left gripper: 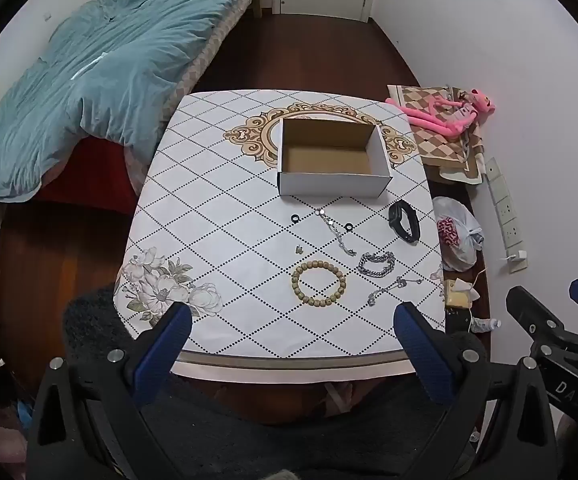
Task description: Organize jewelry
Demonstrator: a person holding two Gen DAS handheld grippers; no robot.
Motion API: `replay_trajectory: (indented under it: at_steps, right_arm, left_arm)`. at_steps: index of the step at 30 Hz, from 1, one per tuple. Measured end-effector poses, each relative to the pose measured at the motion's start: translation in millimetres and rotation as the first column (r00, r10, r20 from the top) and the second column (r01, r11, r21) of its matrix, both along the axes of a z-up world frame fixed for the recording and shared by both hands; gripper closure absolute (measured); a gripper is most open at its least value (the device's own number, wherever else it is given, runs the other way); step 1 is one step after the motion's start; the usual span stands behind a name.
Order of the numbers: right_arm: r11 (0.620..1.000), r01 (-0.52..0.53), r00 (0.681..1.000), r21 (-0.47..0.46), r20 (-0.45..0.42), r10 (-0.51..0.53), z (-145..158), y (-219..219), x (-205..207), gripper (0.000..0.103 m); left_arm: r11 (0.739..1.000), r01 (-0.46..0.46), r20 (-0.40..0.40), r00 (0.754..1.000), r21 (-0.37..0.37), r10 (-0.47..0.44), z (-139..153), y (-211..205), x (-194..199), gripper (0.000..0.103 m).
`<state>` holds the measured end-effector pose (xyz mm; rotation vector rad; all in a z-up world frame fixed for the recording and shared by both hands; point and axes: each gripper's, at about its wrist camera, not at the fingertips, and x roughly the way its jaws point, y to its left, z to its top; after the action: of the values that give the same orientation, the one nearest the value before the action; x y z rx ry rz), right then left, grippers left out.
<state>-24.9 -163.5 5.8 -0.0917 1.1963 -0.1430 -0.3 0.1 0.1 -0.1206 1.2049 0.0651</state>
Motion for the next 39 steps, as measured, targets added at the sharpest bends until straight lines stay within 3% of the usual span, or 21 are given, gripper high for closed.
replay_trajectory:
  at_steps: [39]
  right_arm:
    - [1.000, -0.008, 1.000, 0.002, 0.009, 0.008, 10, 1, 0, 0.000]
  left_arm:
    - [0.999, 0.011, 0.049, 0.999, 0.038, -0.013, 12, -1, -3, 0.000]
